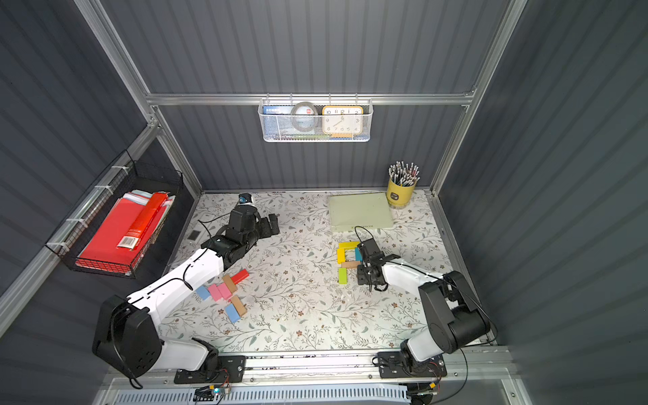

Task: Assemble the number 8 with building blocks
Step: Assemble the building block at the center of the board.

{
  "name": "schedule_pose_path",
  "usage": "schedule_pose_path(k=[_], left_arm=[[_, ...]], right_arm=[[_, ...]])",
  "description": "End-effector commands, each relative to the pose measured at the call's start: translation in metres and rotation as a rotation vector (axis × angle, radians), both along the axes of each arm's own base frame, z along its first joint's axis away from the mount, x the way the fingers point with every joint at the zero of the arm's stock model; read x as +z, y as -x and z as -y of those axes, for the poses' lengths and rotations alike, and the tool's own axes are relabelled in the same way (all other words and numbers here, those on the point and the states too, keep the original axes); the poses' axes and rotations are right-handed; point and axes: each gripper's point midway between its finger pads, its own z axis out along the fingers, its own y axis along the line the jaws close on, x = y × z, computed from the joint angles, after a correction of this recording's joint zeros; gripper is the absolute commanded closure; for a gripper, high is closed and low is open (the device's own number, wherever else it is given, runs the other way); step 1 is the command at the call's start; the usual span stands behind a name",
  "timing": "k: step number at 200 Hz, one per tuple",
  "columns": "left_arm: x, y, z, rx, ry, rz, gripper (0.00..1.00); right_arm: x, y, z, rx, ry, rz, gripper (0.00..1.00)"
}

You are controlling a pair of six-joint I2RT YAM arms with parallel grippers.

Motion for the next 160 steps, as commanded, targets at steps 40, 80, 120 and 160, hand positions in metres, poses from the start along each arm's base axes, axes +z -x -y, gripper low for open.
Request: schedule_pose_path(k=[40, 80, 120, 160], left_arm=[[-0.0030, 0.0035, -0.0024, -0.008, -0.028, -0.008, 0.01], [-0.0033, 0.0037, -0.0024, -0.009, -0.029, -0.009, 0.01], [-0.0045, 0.0035, -0.0024, -0.009, -0.031, -0.012, 0.01], [-0.0056, 0.0032, -0.0022, -0.009, -0.031, -0.015, 0.01]], right_arm=[[-0.0031, 0.0009, -0.0067, -0.010, 0.028, -0.022, 0.61], [-0.0034, 0.0015, -0.0071, -0.003, 0.032, -0.017, 0.68], [-0.0039, 0.0007, -0.0096, 0.003, 0.024, -0.022, 0.72], [-0.0037, -0.0014, -0.0094, 0.000, 0.027, -0.016, 0.73]])
